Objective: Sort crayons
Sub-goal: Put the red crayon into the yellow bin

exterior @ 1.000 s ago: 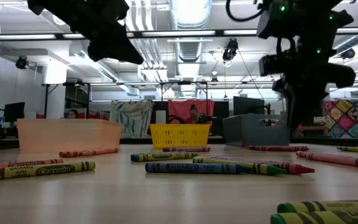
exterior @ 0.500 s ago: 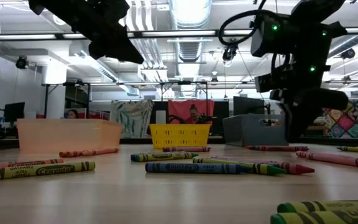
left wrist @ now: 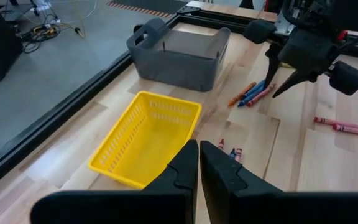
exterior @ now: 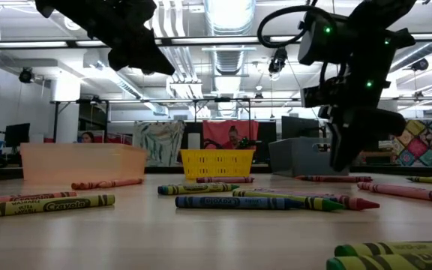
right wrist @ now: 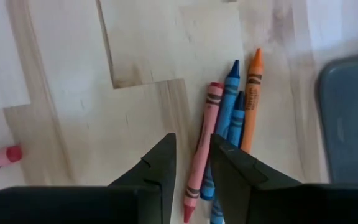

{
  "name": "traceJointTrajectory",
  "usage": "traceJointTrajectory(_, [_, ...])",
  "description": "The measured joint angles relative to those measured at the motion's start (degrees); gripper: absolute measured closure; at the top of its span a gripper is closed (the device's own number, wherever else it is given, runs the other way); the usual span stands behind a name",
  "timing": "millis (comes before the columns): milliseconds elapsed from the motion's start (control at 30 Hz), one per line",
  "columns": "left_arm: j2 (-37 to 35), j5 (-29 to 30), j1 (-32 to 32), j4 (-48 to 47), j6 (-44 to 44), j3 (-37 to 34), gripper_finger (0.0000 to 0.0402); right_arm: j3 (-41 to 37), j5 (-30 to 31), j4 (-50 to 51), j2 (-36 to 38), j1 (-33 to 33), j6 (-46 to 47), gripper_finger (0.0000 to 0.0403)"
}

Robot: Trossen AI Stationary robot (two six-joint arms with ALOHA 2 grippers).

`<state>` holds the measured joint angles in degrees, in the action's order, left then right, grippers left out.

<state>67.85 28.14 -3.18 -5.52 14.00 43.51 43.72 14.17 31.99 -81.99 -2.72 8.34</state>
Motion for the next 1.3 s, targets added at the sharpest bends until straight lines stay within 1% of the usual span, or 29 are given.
traceJointTrajectory(400, [0.00, 0.00, 0.00, -0.01, 0.00, -0.02, 0.0402, 0.02, 1.30, -1.61, -4.39, 0.00, 0.20, 0.0315])
traceJointTrajectory(633, [0.00, -0.03, 0.00, 0.00, -0.01, -0.02, 0.0402, 0.02, 0.92, -1.73, -4.33, 0.00, 0.09, 0.0330])
traceJointTrajectory(767, [0.00, -0.04, 0.00, 0.00, 0.00, -0.02, 0.0402, 0.02, -1.57, -1.93, -4.46, 0.04, 0.20, 0.0337])
traceJointTrajectory(833, [0.00, -0.07, 0.02, 0.00, 0.00, -0.02, 0.0402, 0.00, -1.86, -1.94, -4.24, 0.05, 0.76, 0.0339])
traceJointTrajectory(1300, [0.00, -0.11, 0.00, 0.08, 0.00, -0.02, 0.0402, 0.00, -3.77, -0.97, -1.65, -0.02, 1.51, 0.0333])
